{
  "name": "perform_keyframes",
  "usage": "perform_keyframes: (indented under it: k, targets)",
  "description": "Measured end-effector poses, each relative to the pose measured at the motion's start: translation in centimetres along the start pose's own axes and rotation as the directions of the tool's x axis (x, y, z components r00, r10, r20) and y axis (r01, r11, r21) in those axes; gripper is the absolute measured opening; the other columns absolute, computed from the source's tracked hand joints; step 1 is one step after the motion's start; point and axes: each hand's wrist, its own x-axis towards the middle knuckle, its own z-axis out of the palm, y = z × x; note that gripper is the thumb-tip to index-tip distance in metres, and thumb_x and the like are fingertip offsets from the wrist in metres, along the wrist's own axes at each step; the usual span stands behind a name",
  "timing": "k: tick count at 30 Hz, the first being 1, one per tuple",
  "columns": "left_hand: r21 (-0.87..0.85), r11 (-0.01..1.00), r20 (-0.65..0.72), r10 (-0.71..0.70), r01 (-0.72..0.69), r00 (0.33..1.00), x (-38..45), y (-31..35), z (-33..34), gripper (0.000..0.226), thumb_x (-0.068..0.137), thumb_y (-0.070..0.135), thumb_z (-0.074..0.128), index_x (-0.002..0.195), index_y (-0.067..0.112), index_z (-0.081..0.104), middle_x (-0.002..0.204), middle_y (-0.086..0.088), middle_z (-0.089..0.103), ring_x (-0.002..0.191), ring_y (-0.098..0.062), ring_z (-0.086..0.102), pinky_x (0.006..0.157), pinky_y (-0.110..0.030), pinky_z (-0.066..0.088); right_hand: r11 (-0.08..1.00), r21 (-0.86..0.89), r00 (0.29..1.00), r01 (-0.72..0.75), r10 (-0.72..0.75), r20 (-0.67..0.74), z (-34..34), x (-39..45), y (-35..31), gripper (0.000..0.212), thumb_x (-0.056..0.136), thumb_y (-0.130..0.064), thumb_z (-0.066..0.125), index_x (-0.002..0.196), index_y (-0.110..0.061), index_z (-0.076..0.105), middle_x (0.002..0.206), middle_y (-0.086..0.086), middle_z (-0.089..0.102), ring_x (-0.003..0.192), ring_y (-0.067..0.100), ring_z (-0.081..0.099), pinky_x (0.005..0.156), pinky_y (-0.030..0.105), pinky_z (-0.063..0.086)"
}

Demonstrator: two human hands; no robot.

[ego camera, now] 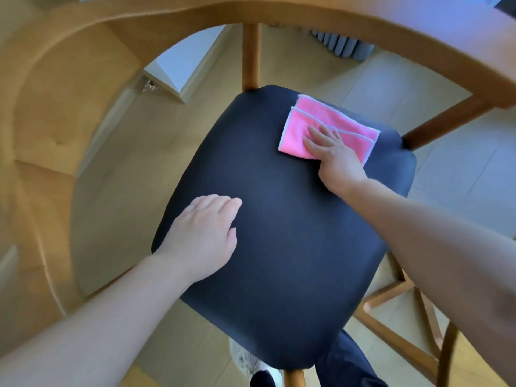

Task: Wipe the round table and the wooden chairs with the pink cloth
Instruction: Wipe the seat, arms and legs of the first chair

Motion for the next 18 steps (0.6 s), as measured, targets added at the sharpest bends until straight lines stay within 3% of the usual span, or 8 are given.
perform_keyframes:
  k: [5,8,12,15,18]
  targets:
    - [0.036,0.999,0.014,0.037,-0.038,0.999,-2.4,-0.2,-0.6,0.039,0.076,0.012,0.070,0.113,0.007,0.061,0.102,-0.005,0.066,0.095,-0.028,0.062,0.087,-0.039,0.050,0.986,0.036,0.979,0.160,-0.164,0.121,3.6,-5.1,-5.2,0.075,0.074,0.023,0.036,0.143,-0.006,0.038,0.154,0.014,0.026,0.145,0.035,0.012,0.117,0.033,-0.006]
    - [0.042,0.999,0.014,0.019,-0.020,1.000,-3.6,-0.7,-1.1,0.033,0.081,0.015,0.064,0.113,0.008,0.059,0.104,-0.004,0.064,0.099,-0.028,0.059,0.089,-0.037,0.046,0.966,0.082,0.954,0.245,-0.255,0.155,5.6,-8.4,-7.8,0.076,0.073,0.025,0.036,0.142,-0.006,0.039,0.153,0.013,0.027,0.144,0.036,0.013,0.115,0.033,-0.008]
    - [0.014,1.000,-0.007,-0.027,0.027,1.000,-5.2,-1.5,-1.3,0.038,0.089,0.021,0.052,0.127,0.014,0.049,0.122,0.000,0.057,0.117,-0.023,0.047,0.101,-0.031,0.032,0.904,0.153,0.881,0.398,-0.424,0.211,8.1,-13.9,-10.3,0.071,0.072,0.025,0.047,0.137,-0.003,0.047,0.148,0.016,0.036,0.139,0.037,0.017,0.111,0.049,-0.002]
    - [-0.001,0.999,-0.004,-0.047,0.047,0.999,-6.7,-1.5,-1.6,0.042,0.090,0.021,0.050,0.132,0.014,0.046,0.124,-0.001,0.055,0.119,-0.023,0.046,0.103,-0.032,0.030,0.848,0.189,0.798,0.495,-0.529,0.289,9.4,-18.1,-11.0,0.063,0.076,0.018,0.056,0.135,-0.003,0.051,0.145,0.016,0.041,0.136,0.040,0.025,0.108,0.059,0.009]
    - [0.005,0.999,-0.023,-0.047,0.047,0.999,-8.1,-1.5,-2.2,0.044,0.090,0.019,0.051,0.133,0.013,0.046,0.125,-0.002,0.055,0.119,-0.023,0.046,0.102,-0.030,0.029,0.839,0.198,0.717,0.507,-0.538,0.443,9.9,-21.1,-10.9,0.062,0.087,0.008,0.048,0.145,-0.011,0.037,0.155,0.007,0.021,0.141,0.031,0.001,0.113,0.050,-0.006]
